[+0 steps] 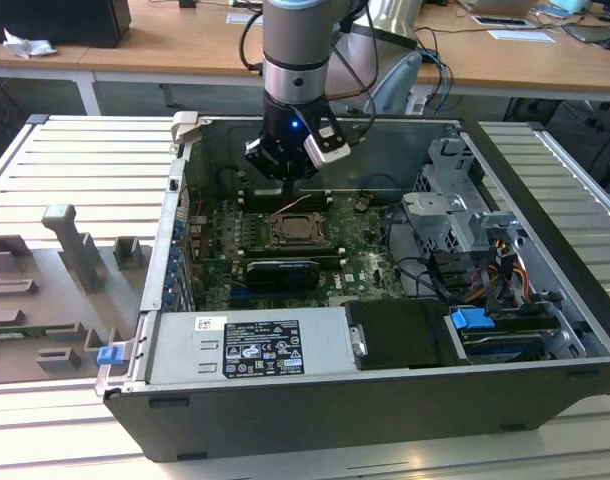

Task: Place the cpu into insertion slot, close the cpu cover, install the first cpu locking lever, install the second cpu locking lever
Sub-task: 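Install the first cpu locking lever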

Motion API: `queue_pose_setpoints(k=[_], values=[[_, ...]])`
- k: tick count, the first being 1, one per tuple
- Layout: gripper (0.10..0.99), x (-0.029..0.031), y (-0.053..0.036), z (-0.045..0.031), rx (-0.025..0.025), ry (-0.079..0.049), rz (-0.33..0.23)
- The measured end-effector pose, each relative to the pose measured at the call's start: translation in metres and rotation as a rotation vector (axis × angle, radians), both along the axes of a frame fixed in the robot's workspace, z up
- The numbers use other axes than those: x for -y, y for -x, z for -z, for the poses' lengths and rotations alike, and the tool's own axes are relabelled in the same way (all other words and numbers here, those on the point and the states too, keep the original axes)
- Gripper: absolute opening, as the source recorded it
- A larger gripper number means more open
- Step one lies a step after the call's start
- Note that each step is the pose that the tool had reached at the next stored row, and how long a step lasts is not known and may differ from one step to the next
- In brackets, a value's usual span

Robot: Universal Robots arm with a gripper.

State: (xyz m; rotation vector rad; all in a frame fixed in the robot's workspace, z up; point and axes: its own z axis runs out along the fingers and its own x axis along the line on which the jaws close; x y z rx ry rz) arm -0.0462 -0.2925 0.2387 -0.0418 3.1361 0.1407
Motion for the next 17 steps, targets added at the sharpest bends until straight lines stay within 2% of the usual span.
queue_pose_setpoints(k=[3,5,6,7,17], values=[[0.106,-0.0002,-0.0021,0.0017,0.0000,-0.001,-0.015],[0.106,-0.0002,-0.0043,0.0024,-0.0001,-0.008,-0.014],[0.106,-0.0003,-0.0060,0.0033,0.0002,-0.016,-0.015],[0.106,-0.0003,-0.0070,0.0044,0.0003,-0.017,-0.015],[0.106,-0.0012,-0.0180,0.0150,0.0000,-0.017,-0.015]])
